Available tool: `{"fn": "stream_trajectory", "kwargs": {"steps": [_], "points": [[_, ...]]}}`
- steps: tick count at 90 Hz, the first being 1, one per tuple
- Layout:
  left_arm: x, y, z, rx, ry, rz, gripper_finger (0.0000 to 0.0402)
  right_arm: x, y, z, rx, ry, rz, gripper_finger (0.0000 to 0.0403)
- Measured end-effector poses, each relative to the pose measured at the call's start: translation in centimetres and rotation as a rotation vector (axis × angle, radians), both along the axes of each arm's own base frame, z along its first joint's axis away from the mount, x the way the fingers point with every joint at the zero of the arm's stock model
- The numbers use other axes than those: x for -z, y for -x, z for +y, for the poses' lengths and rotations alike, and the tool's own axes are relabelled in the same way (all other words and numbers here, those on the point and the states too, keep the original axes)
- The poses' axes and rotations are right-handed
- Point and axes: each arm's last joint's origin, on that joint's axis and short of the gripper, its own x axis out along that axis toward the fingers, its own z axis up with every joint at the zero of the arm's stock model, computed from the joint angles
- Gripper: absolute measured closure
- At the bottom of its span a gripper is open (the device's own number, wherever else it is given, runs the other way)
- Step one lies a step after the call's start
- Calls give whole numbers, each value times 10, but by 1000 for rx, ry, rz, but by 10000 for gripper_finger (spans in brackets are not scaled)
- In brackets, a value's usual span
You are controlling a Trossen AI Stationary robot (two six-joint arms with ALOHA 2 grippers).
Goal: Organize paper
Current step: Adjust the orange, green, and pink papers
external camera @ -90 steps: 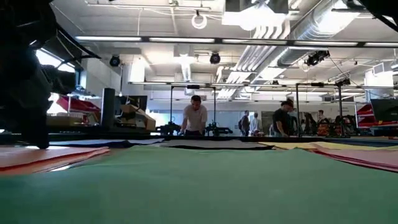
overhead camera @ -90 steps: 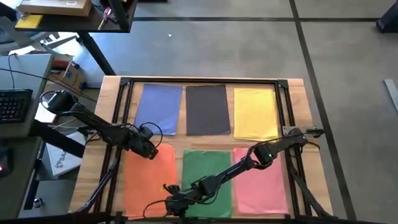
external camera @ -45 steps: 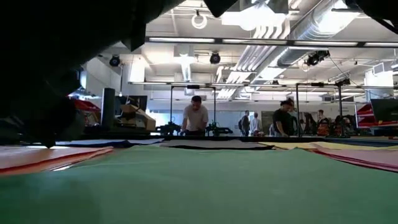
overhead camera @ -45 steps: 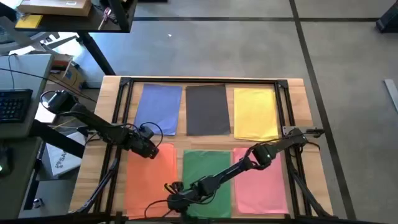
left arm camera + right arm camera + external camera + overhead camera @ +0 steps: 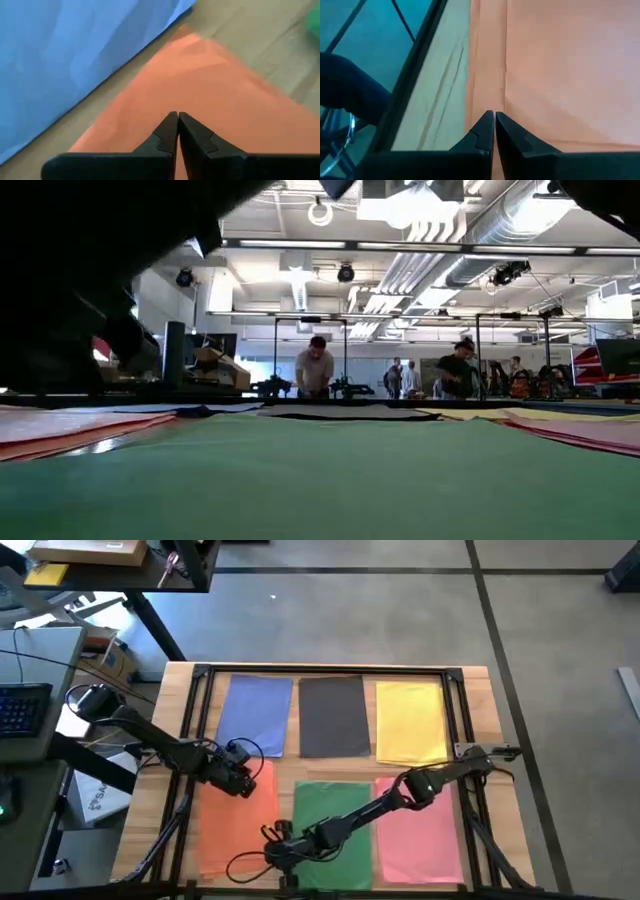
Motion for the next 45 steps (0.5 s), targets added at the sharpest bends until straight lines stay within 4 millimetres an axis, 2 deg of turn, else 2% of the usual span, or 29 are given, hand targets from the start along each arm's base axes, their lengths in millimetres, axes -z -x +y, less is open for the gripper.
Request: {"fn": "stream_trajectory", "kwargs": {"steps": [13, 22, 29, 35, 45], "points": [[-30, -11, -7, 43, -15, -3, 401, -26, -1, 2, 17, -6, -41, 403], [-56, -15, -20, 95, 10, -25, 401, -43, 9, -4, 53, 38, 17, 403], [-72, -14, -35, 137, 71, -56, 401, -56, 20, -11, 101, 147, 80, 403], [-80, -9, -50, 164, 144, -89, 401, -64, 28, -16, 118, 249, 112, 403], [-82, 4, -75, 153, 254, -113, 401, -59, 29, -31, 84, 318, 196, 403]]}}
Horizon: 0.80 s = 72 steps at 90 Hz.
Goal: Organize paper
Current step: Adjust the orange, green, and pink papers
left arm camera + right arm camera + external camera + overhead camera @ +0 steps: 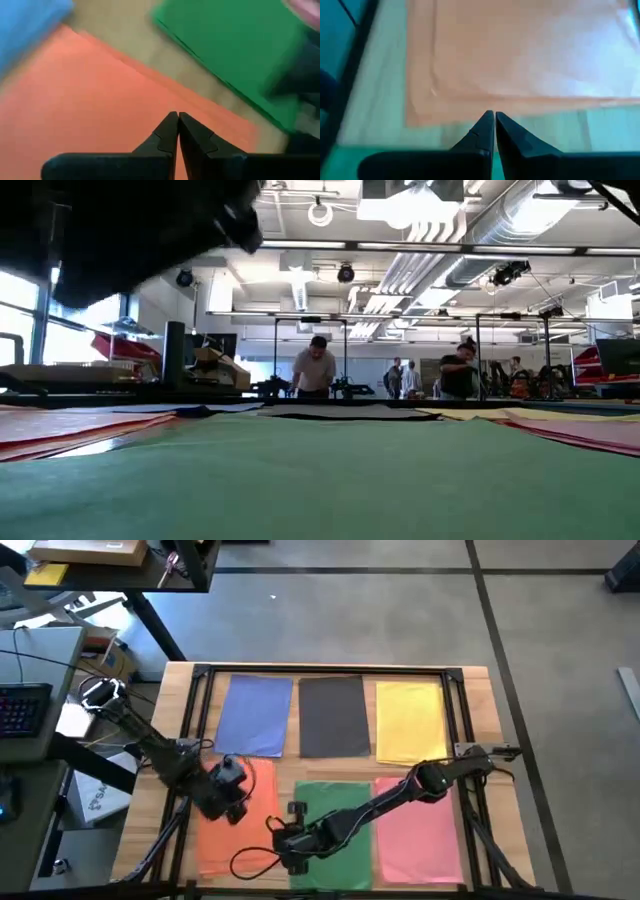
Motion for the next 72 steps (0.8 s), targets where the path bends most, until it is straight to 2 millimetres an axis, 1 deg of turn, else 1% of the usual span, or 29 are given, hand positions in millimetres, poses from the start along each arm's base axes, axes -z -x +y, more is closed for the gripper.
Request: {"fn": "stream_trajectory", "kwargs": {"steps": [9, 17, 26, 39, 42, 48, 58, 72], "points": [[8, 13, -19, -53, 78, 39, 401, 12, -5, -20, -8, -7, 59, 403], [21, 22, -34, -102, 113, 122, 401, 18, -11, -37, 12, 5, 76, 403], [40, 23, -46, -150, 100, 222, 401, 25, -16, -54, 19, -15, 90, 403], [72, 20, -58, -182, 49, 378, 401, 47, -20, -84, 61, -42, 144, 403], [78, 20, -60, -184, 39, 402, 401, 50, -21, -88, 60, -65, 147, 403], [89, 17, -65, -184, 34, 423, 401, 57, -22, -96, 71, -75, 134, 403], [96, 11, -73, -175, 50, 387, 401, 61, -23, -102, 67, -106, 127, 403], [96, 6, -79, -181, 39, 328, 401, 62, -24, -102, 66, -111, 119, 403]]}}
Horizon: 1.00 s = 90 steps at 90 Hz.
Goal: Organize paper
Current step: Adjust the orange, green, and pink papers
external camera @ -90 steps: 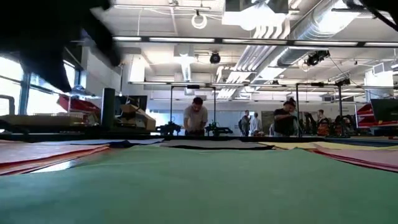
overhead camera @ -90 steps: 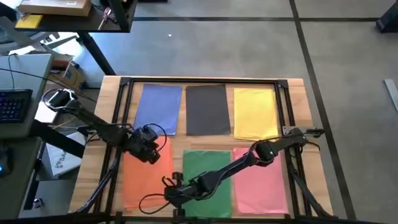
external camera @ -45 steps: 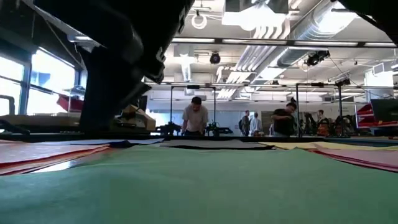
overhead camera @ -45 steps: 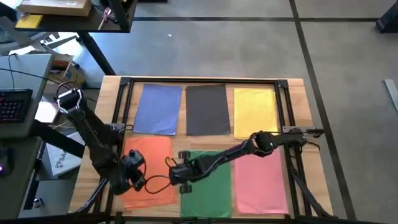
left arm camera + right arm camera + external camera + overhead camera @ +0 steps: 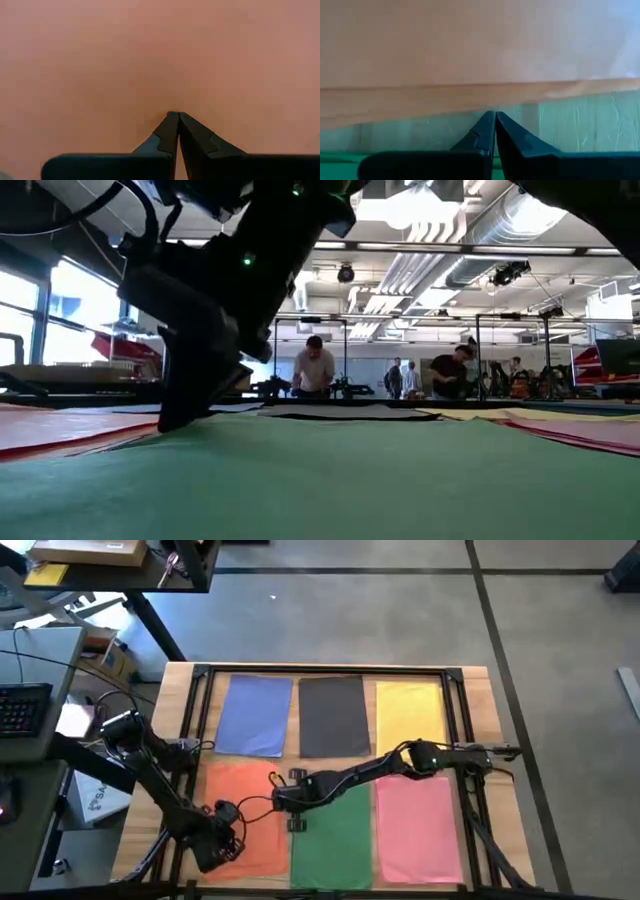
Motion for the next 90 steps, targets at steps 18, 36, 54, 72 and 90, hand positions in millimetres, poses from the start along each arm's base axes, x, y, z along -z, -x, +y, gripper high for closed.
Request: {"fn": "stream_trajectory", "kwargs": {"steps": [18, 36, 54, 72, 90], "points": [[-4, -4, -2, 3, -39, -67, 401, 1, -2, -1, 63, -22, -19, 403], [-28, -6, -6, 11, -78, 0, 402, -8, -1, -3, 88, -8, -30, 403], [-56, 1, -19, -10, 75, 111, 402, -21, 3, -6, 54, -5, -18, 403], [-55, 23, -34, -70, 188, 279, 401, -19, 3, -3, -17, -41, -6, 403], [-43, 27, -35, -128, 136, 295, 401, -9, -2, -7, -21, -57, -11, 403]]}}
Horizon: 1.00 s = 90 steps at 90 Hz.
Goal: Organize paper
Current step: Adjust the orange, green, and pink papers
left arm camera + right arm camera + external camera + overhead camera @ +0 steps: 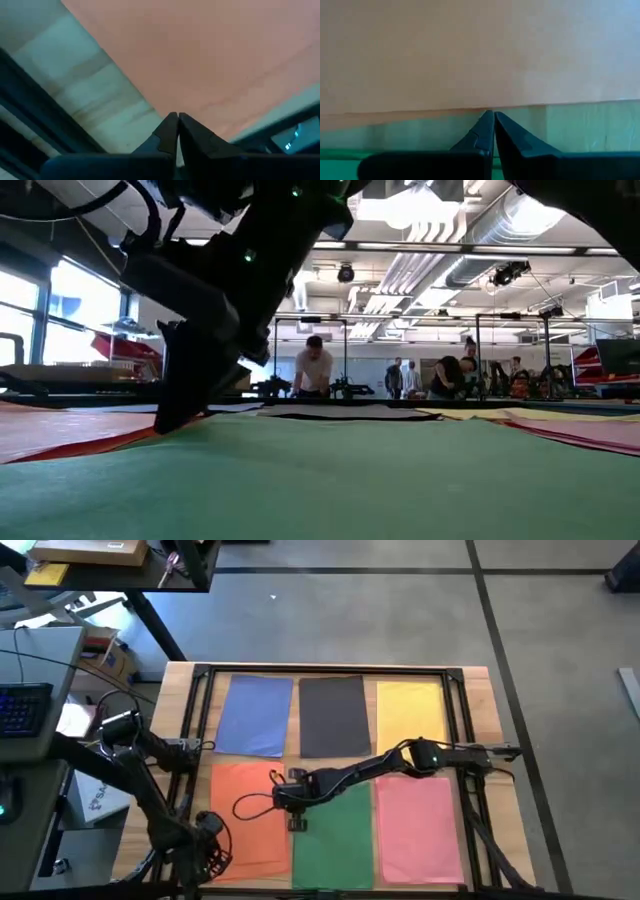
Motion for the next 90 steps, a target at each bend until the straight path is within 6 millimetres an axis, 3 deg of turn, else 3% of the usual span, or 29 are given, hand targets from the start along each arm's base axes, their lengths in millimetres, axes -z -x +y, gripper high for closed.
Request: {"fn": "stream_trajectory", "kwargs": {"steps": [17, 51, 73, 90], "points": [[16, -6, 0, 26, 12, 118, 402, 6, -2, -1, -10, -28, 10, 403], [16, -11, 4, 27, 71, 247, 402, 7, -4, -1, -15, -39, -15, 403], [25, -16, 18, 239, 27, 279, 402, 7, -5, 0, -23, -36, -22, 403], [14, -30, 28, 369, 12, 281, 402, 7, -5, 0, -24, -34, -24, 403]]}}
